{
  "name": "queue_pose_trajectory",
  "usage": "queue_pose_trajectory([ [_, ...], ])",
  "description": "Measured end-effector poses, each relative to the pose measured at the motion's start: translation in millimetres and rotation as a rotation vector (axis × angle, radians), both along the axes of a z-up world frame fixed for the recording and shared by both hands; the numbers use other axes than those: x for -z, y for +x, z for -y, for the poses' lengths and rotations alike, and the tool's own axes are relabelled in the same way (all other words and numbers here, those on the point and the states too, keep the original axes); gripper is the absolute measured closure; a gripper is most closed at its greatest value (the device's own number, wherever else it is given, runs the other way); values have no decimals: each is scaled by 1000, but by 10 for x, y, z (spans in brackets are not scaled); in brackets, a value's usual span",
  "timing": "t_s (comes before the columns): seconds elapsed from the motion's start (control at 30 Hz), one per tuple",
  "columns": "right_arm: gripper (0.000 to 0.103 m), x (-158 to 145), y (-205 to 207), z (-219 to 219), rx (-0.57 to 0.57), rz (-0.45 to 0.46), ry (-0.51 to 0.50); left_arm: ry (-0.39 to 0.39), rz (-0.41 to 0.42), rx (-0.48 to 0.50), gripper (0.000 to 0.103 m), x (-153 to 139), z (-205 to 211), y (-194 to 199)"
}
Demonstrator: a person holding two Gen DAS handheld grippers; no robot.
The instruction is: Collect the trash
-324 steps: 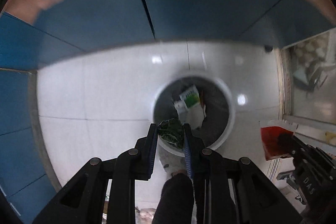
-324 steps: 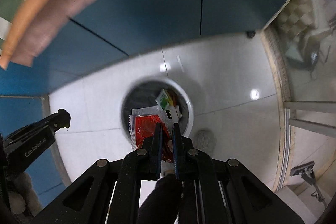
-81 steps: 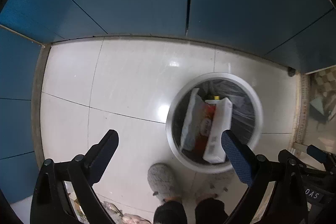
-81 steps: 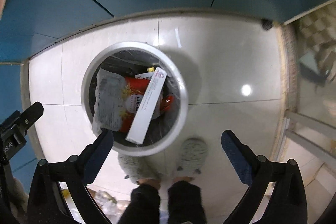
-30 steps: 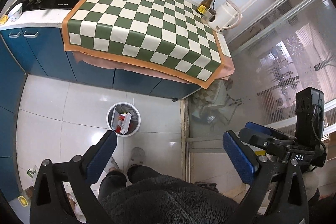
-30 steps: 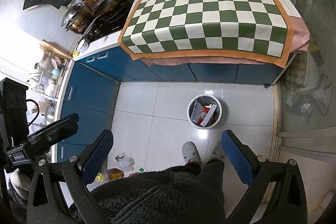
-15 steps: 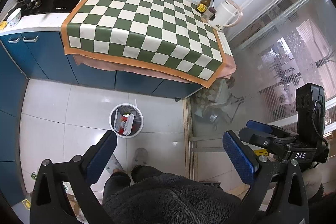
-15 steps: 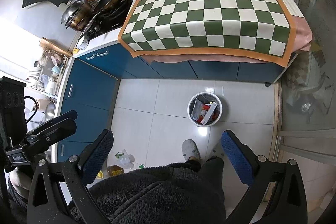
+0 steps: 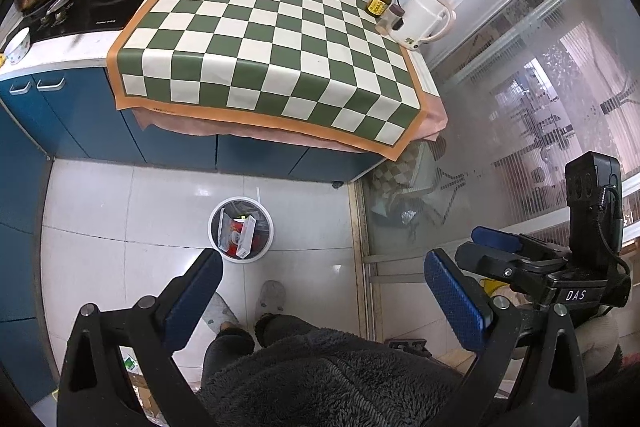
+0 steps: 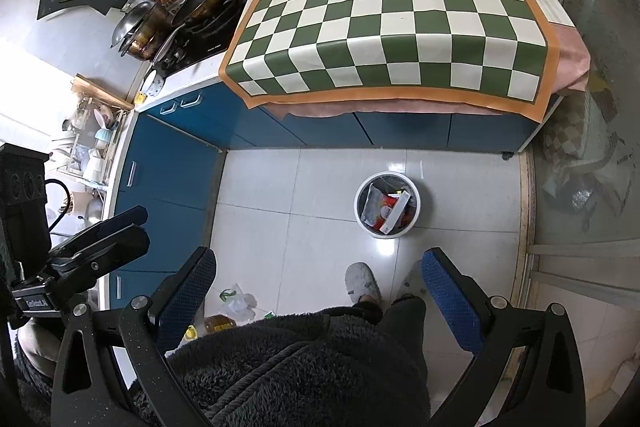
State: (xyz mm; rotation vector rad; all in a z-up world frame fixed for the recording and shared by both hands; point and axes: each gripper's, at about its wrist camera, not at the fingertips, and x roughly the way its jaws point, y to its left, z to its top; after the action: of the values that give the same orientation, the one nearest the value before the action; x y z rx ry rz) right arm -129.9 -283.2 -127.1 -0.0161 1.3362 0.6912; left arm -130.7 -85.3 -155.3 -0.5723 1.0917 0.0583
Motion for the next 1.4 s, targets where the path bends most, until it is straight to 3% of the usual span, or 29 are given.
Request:
queue_pose_trajectory([
  [1.4,0,-48,22,63,20,-3,11,-1,7,22,0,-51,49,69],
])
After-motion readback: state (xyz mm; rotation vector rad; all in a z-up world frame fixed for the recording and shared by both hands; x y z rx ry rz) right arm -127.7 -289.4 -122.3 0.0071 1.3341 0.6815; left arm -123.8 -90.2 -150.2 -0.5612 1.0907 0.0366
